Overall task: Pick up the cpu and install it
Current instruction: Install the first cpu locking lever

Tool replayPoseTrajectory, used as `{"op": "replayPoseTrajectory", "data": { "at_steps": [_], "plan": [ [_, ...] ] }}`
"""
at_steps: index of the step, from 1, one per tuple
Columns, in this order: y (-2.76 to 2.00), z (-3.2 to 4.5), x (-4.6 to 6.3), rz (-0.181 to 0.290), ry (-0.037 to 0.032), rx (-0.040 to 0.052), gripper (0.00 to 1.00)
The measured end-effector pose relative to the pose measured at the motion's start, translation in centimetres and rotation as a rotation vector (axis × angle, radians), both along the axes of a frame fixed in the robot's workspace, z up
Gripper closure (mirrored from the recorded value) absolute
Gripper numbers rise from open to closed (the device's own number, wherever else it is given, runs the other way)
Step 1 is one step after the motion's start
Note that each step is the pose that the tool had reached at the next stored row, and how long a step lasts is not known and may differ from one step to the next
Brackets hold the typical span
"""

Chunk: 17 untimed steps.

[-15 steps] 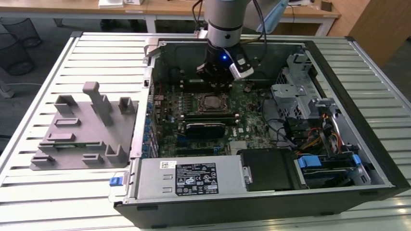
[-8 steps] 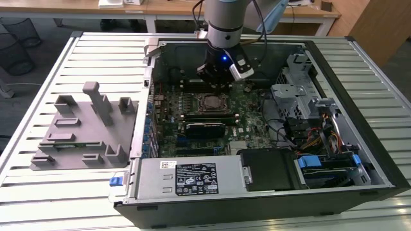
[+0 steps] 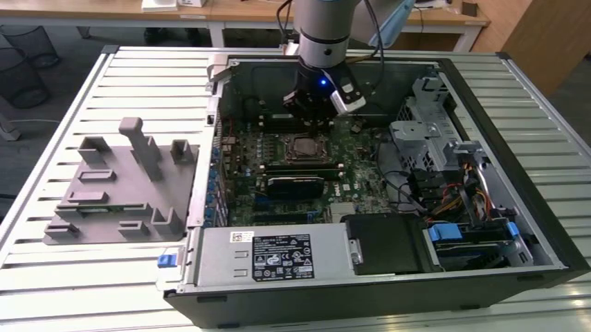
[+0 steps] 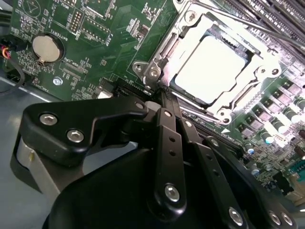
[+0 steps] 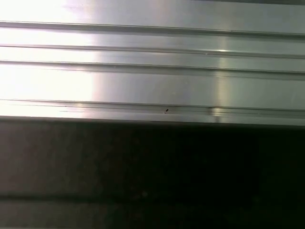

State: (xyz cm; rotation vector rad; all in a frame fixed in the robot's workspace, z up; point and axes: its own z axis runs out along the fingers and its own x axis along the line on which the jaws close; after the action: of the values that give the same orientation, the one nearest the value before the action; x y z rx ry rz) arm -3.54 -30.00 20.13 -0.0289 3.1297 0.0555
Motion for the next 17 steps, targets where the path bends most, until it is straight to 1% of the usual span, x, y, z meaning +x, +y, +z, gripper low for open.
{"op": "replayPoseTrajectory", "data": {
  "at_steps": [2,3,5,9,11,14,17],
  "plan": [
    [0.0,-0.03,0.01,0.0,-0.0001,-0.0002,0.89],
    [0.0,-0.08,0.01,0.0,0.0,-0.0021,0.89],
    [0.0,-0.23,0.0,0.0,0.0002,-0.0075,0.89],
    [-0.02,-0.51,-0.02,0.0,0.0011,-0.0219,0.89],
    [-0.03,-0.6,-0.02,0.0,0.0009,-0.026,0.89],
    [-0.04,-0.55,-0.02,0.0,0.0013,-0.0271,0.89],
    [0.01,-0.33,0.01,0.0,-0.0008,-0.0238,0.89]
  ]
}}
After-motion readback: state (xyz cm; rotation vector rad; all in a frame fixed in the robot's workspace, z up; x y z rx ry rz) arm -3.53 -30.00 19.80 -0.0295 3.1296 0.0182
